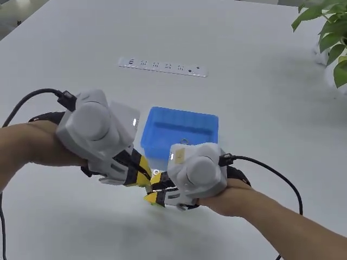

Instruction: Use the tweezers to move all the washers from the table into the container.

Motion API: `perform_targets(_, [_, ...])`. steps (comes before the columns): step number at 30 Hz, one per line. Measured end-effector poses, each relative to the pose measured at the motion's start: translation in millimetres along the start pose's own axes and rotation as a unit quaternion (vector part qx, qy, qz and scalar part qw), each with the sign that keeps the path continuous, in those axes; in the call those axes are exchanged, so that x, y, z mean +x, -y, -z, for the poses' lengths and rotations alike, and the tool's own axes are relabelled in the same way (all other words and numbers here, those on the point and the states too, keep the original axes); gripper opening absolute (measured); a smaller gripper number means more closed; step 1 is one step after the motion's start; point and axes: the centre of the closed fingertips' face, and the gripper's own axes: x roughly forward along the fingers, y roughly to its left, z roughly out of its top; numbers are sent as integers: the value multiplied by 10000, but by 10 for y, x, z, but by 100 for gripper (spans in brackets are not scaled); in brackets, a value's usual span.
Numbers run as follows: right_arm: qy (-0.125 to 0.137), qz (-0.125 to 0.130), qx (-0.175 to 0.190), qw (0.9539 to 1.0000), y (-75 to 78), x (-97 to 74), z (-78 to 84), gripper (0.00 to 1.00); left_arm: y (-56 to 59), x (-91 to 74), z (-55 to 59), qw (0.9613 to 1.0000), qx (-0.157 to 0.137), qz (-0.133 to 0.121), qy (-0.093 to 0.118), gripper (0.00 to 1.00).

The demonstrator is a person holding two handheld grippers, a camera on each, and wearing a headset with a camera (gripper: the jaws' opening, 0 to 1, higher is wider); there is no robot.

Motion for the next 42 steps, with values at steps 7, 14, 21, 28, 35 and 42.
perform_targets(7, [2, 11, 30, 10000, 10, 7, 11, 13, -33, 2, -10, 10000, 1, -22, 25, 6])
perform_targets(14, [-8, 49, 74, 10000, 34, -3, 27, 12, -67, 17, -42, 10000, -21, -1, 75, 6])
perform_targets(21, [-22, 55, 134, 9999, 50, -3, 33, 11, -74, 26, -50, 10000, -25, 24, 89, 6])
perform_targets(28, [-46, 51, 184, 9998, 54, 5, 35, 10, -87, 27, -33, 10000, -43, 29, 85, 6])
perform_targets(35, [-68, 43, 219, 9997, 54, 0, 42, 9, -94, 42, -37, 9999, -29, 42, 99, 6])
perform_targets(42, [-70, 34, 226, 9997, 55, 0, 40, 9, -94, 33, -37, 9999, -27, 48, 96, 6])
